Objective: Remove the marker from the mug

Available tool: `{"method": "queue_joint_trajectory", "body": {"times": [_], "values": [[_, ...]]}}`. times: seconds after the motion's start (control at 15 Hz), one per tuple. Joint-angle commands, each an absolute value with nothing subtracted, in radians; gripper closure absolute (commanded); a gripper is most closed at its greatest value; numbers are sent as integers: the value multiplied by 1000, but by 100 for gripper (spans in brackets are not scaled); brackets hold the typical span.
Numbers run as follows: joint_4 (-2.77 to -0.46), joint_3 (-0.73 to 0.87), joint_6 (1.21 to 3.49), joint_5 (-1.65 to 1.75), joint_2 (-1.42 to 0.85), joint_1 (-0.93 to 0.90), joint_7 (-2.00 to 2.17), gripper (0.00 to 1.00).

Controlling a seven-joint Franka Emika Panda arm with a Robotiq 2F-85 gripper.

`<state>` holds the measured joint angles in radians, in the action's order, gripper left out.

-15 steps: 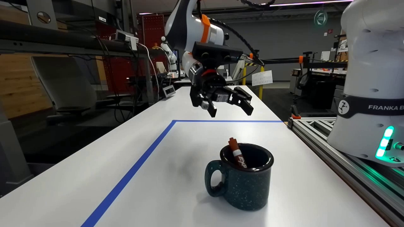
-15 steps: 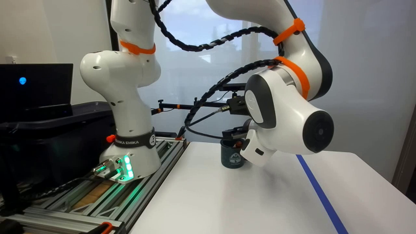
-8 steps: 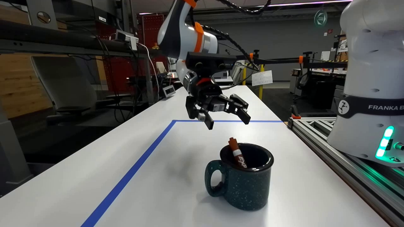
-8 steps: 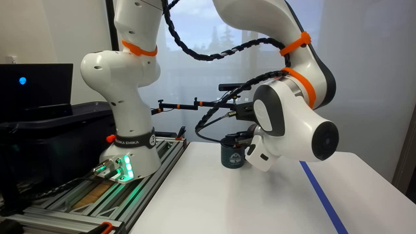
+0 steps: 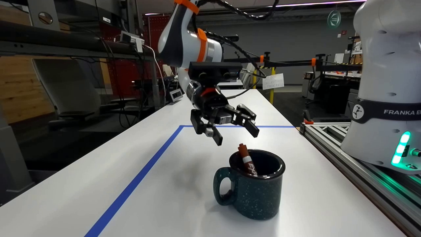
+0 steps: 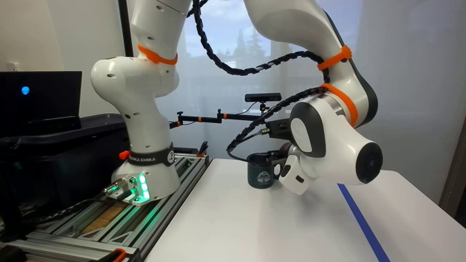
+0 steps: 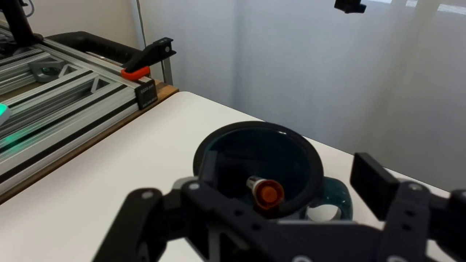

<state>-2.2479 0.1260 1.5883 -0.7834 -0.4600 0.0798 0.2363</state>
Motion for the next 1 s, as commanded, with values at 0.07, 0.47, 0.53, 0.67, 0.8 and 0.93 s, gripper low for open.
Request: {"method": "queue_joint_trajectory", "body": {"times": [0.07, 0.47, 0.53, 0.67, 0.8, 0.93], "values": [[-2225, 127, 1594, -758, -477, 68, 262, 48], [-2214, 129, 1590, -728, -481, 70, 270, 71], [-2214, 129, 1589, -724, -480, 70, 270, 64], [-2210, 129, 1588, -715, -484, 71, 271, 58], [-2206, 127, 1587, -709, -488, 71, 270, 59], [-2201, 125, 1586, -702, -494, 70, 271, 61]]}}
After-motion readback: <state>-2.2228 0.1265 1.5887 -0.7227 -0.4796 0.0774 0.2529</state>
